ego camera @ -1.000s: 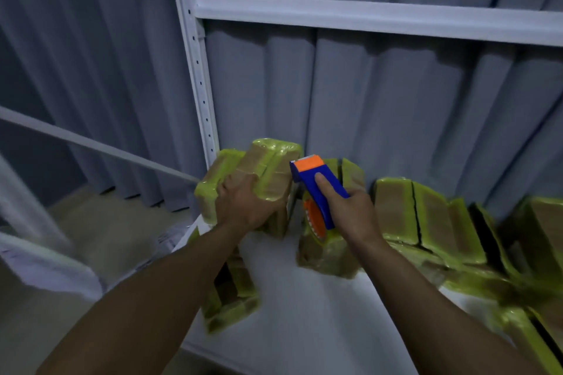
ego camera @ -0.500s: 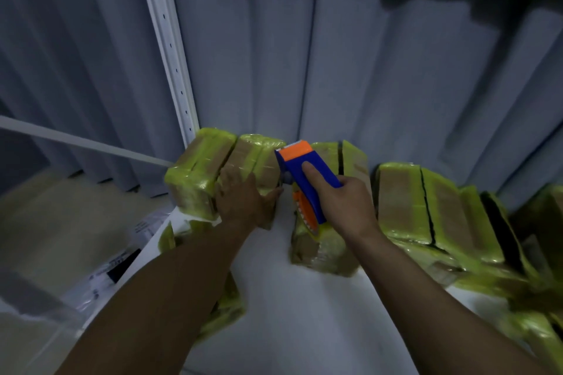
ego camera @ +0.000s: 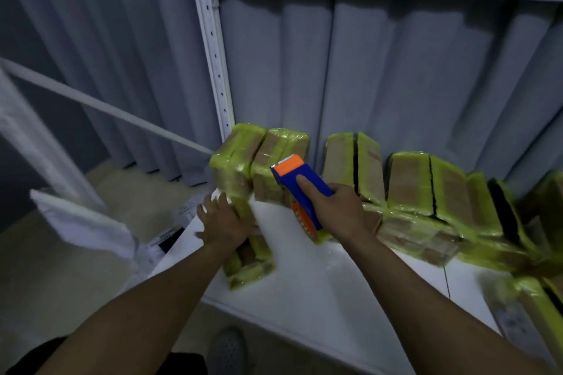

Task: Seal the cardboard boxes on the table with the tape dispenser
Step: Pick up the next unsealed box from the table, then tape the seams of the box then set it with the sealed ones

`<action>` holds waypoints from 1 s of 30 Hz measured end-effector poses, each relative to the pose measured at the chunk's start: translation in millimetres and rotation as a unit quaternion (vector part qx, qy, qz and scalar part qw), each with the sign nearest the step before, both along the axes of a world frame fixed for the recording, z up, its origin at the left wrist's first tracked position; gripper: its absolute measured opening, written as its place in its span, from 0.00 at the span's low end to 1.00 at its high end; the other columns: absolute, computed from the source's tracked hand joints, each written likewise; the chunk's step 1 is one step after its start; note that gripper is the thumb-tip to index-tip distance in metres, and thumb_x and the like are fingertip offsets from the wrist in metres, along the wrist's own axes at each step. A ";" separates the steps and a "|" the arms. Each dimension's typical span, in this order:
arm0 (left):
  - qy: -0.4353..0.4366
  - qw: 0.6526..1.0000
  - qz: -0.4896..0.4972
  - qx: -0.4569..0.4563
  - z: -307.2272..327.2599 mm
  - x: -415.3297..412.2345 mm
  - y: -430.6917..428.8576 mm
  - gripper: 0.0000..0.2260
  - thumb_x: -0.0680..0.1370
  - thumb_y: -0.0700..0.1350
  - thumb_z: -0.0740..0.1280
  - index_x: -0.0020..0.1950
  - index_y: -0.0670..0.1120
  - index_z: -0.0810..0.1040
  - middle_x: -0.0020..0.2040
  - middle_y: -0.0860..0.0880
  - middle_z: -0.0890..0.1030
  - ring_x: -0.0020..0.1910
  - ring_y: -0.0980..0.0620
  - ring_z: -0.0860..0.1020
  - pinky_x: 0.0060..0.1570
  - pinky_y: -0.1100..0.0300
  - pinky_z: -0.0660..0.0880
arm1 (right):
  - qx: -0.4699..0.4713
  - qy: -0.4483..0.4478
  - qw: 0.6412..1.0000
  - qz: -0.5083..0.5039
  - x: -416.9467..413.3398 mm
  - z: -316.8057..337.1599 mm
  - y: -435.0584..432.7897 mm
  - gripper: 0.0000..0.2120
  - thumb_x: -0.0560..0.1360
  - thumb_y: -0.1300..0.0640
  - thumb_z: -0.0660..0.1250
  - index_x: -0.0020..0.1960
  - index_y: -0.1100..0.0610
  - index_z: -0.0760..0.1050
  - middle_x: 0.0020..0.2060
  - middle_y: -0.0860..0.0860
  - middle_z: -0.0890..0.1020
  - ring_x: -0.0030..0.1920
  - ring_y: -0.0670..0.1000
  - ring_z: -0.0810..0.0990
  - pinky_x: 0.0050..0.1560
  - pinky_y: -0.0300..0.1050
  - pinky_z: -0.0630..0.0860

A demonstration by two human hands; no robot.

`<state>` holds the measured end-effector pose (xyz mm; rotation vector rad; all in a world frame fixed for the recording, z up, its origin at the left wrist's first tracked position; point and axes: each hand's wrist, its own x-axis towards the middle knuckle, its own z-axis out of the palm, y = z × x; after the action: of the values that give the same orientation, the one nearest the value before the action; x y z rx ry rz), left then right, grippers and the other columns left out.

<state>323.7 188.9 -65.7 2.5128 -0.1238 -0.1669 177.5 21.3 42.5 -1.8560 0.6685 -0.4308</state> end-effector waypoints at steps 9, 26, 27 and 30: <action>0.045 0.991 -0.125 -0.030 -22.0 -35.1 13.2 0.23 0.64 0.47 0.63 0.58 0.45 0.79 0.57 0.44 0.79 0.53 0.42 0.80 0.50 0.51 0.80 | 0.000 0.041 0.999 0.028 -53.4 -16.4 19.1 0.22 0.76 0.38 0.72 0.35 0.55 0.79 0.24 0.43 0.81 0.26 0.41 0.80 0.30 0.32 0.72; -0.119 0.776 -0.586 0.199 -17.6 -150.1 -55.4 0.48 0.67 0.64 0.75 0.79 0.59 0.52 0.81 0.47 0.49 0.79 0.41 0.47 0.74 0.40 0.61 | -0.076 0.154 0.983 -0.062 -211.8 -33.4 -49.4 0.25 0.74 0.34 0.71 0.33 0.54 0.78 0.22 0.41 0.79 0.25 0.40 0.79 0.32 0.36 0.71; -0.139 0.762 -0.605 0.181 -18.5 -151.0 -54.8 0.49 0.67 0.65 0.75 0.79 0.60 0.50 0.81 0.49 0.48 0.80 0.42 0.46 0.76 0.39 0.57 | -0.070 0.158 0.983 -0.064 -215.1 -36.9 -50.2 0.25 0.74 0.34 0.71 0.33 0.54 0.78 0.22 0.41 0.79 0.25 0.40 0.79 0.32 0.36 0.70; -0.158 0.717 -0.652 0.188 -29.2 -154.9 -59.5 0.43 0.73 0.67 0.69 0.79 0.64 0.46 0.82 0.54 0.42 0.80 0.46 0.40 0.74 0.41 0.47 | -0.069 0.169 0.981 -0.067 -223.3 -48.7 -54.3 0.26 0.74 0.34 0.71 0.32 0.55 0.76 0.21 0.43 0.78 0.25 0.40 0.78 0.30 0.34 0.69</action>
<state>168.8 129.5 -94.9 2.2664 -2.1740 -0.3267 -45.9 -33.0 -6.2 -2.0452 1.0199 -0.2533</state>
